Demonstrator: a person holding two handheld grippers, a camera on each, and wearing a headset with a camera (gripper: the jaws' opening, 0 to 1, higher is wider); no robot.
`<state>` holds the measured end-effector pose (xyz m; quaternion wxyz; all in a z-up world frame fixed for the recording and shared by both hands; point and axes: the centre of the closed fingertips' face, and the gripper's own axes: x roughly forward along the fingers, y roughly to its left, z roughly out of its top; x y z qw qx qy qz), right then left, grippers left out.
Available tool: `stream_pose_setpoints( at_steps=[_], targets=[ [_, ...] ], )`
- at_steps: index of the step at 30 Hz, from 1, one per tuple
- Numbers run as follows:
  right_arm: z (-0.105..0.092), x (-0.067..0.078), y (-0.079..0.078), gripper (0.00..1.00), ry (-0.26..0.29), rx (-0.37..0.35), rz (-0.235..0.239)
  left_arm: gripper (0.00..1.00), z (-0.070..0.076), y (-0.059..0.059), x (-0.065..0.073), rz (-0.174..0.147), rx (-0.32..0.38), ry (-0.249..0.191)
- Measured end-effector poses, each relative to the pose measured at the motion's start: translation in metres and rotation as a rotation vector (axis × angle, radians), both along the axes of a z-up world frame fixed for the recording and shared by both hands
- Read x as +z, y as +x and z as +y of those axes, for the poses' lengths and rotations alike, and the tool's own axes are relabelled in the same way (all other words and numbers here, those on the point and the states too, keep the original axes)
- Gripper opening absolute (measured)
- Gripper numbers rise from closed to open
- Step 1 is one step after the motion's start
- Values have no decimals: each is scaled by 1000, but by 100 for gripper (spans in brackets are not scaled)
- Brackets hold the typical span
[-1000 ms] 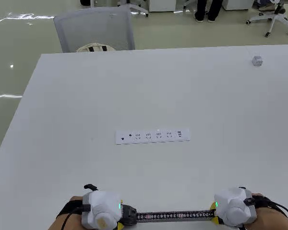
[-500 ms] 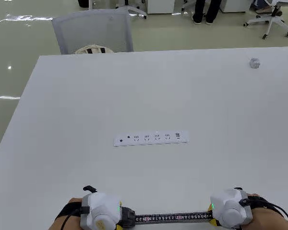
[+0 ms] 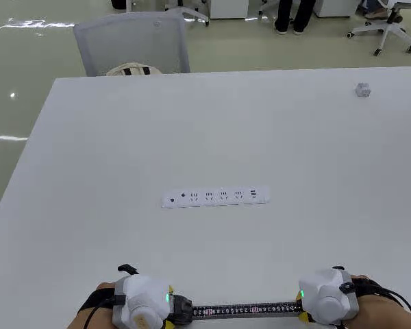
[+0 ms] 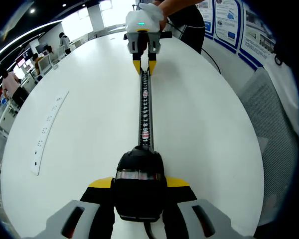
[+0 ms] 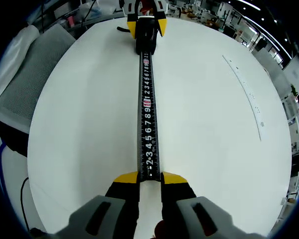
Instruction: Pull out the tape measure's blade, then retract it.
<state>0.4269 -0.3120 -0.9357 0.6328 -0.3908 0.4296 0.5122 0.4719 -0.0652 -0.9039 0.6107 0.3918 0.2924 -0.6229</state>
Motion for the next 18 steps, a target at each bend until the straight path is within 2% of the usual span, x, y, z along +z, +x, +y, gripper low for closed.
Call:
stream_pose_setpoints(
  at_steps=[11, 18],
  targets=[
    [-1, 1, 4, 22, 12, -61, -13, 35, 0, 1, 1, -3, -1, -12],
    [1, 1, 3, 27, 23, -95, -11, 36, 0, 2, 5, -6, 22, -31]
  ],
)
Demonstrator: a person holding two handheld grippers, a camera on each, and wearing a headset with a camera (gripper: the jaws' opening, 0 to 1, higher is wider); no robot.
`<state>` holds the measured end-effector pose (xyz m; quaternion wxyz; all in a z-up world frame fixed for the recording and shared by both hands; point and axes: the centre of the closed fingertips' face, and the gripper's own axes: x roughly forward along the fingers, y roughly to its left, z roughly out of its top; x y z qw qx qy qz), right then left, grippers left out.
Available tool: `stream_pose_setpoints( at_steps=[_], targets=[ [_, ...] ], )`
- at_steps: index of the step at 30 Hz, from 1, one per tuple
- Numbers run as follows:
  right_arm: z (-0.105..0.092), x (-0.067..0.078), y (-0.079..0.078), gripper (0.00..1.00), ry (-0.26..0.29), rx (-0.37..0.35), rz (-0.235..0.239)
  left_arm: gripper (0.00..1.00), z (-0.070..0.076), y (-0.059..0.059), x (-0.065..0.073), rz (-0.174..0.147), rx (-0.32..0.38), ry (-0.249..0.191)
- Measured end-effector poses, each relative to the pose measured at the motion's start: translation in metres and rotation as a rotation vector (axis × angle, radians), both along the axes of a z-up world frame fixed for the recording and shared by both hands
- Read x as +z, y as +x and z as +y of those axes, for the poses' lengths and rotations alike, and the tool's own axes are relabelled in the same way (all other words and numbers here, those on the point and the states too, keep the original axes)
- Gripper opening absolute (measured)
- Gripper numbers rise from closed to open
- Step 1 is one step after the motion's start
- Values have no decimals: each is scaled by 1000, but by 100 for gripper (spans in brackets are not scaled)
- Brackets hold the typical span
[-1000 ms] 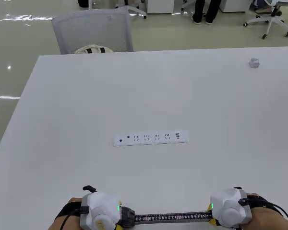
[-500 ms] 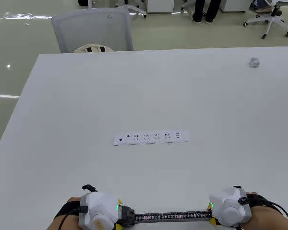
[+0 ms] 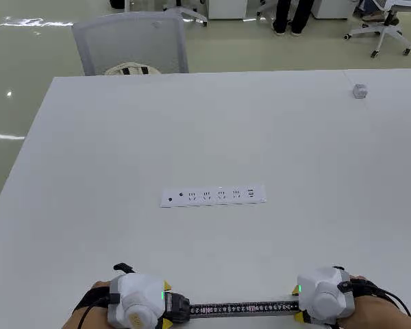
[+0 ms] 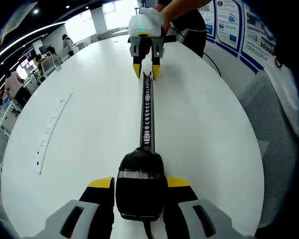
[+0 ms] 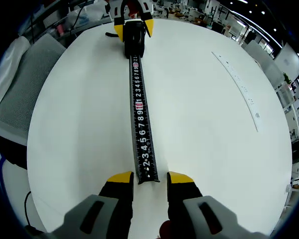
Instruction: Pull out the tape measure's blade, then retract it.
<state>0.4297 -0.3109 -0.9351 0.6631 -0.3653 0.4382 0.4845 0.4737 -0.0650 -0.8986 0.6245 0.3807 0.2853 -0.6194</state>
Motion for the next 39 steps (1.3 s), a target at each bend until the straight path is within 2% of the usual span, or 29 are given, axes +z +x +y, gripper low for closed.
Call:
stream_pose_setpoints(
  at_steps=[11, 16, 20, 24, 26, 35, 39],
  targets=[
    [-2, 9, 1, 32, 32, -73, -19, 43, 9, 2, 8, -6, 56, -26],
    [-4, 15, 0, 34, 52, -120, -28, 51, 14, 3, 10, 2, 118, -55],
    [-3, 19, -3, 35, 69, -150, -39, 52, 18, 3, 14, -6, 149, -72],
    [0, 25, -5, 36, 108, -210, -55, 54, 23, 4, 18, -4, 218, -100],
    [1, 25, -5, 37, 118, -231, -59, 56, 25, 5, 20, -13, 241, -105],
    [3, 28, -14, 40, 158, -323, -90, 58, 36, 1, 25, -7, 353, -146],
    [3, 33, -15, 42, 191, -398, -110, 58, 40, -1, 29, -7, 404, -164]
  ],
)
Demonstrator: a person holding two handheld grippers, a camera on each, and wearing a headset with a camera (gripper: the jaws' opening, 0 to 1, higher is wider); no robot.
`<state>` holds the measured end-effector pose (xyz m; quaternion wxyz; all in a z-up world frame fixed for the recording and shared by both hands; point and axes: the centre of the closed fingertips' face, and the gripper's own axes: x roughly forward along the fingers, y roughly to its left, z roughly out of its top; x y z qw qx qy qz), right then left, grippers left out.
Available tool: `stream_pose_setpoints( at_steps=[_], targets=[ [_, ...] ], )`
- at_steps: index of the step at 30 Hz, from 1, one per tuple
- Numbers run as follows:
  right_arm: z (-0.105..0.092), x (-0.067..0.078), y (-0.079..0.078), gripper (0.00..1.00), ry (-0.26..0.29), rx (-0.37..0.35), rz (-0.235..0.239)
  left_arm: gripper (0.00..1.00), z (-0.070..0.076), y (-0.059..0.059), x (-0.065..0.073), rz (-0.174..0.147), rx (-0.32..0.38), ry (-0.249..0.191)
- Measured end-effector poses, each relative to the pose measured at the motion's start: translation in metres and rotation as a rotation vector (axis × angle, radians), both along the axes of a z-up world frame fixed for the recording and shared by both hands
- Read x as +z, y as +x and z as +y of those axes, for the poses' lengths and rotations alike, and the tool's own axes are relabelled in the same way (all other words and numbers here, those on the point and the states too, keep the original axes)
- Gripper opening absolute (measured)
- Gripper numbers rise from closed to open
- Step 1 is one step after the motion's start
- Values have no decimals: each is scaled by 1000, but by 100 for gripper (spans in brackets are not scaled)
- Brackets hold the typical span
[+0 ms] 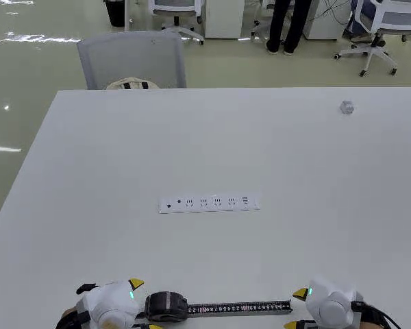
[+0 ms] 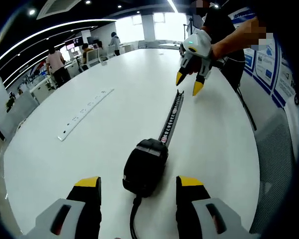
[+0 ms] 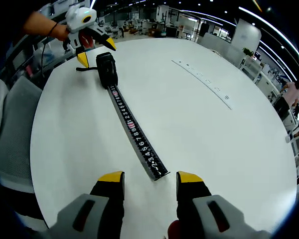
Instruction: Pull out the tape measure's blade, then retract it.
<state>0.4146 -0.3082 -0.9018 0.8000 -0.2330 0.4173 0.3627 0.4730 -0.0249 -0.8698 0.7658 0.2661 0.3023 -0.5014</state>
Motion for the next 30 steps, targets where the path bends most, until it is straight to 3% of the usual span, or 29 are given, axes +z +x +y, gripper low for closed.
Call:
stream_pose_setpoints(
  at_steps=[4, 11, 13, 15, 30],
  targets=[
    [-1, 3, -3, 43, 19, -42, -9, 58, 5, -2, 1, 3, 37, -9],
    [-2, 2, -4, 47, 21, -55, -12, 61, 6, -3, 2, 4, 50, -12],
    [-4, 7, -16, 48, 80, -189, -24, 61, 17, -12, 7, 15, 155, -50],
    [-2, 9, -18, 48, 107, -219, -27, 62, 19, -16, 8, 15, 177, -55],
    [5, 20, -43, 54, 166, -338, -50, 66, 27, -42, 14, 30, 331, -106]
  ],
)
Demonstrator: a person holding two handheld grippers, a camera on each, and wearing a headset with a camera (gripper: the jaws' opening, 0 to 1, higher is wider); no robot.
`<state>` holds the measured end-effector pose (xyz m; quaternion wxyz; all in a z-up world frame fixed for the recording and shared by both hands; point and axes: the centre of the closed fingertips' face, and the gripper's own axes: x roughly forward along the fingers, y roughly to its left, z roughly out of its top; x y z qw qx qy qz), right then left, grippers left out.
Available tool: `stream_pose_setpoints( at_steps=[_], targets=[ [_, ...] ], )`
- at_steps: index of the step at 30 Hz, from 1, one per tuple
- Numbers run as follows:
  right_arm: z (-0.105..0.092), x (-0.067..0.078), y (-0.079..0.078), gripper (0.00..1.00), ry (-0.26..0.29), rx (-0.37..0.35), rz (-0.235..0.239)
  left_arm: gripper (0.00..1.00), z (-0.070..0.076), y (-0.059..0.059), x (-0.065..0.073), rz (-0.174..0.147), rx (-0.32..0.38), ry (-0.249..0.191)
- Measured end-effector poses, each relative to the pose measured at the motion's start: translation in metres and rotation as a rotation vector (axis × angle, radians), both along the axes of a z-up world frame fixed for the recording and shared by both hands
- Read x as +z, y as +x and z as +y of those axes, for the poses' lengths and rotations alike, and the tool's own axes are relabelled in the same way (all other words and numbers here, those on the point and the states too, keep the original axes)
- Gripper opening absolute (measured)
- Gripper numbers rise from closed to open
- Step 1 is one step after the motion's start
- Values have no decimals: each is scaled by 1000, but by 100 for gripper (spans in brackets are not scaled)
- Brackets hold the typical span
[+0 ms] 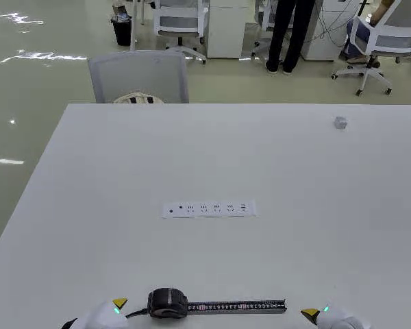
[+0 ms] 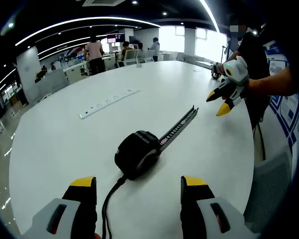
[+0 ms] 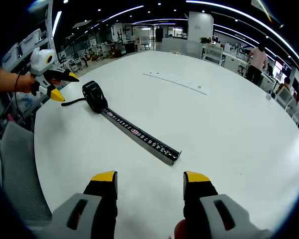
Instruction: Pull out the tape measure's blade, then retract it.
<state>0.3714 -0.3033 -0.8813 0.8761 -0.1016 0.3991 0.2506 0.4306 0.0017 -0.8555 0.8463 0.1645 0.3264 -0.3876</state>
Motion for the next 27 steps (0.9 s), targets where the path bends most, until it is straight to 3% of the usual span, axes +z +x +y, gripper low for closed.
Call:
stream_pose_setpoints(
  at_steps=[14, 27],
  targets=[
    [7, 10, -24, 59, 29, -69, -13, 69, 3, -24, 11, -11, 98, -25],
    [11, 30, -43, 63, 48, -137, -40, 73, 10, -40, 19, -8, 189, -47]
  ],
)
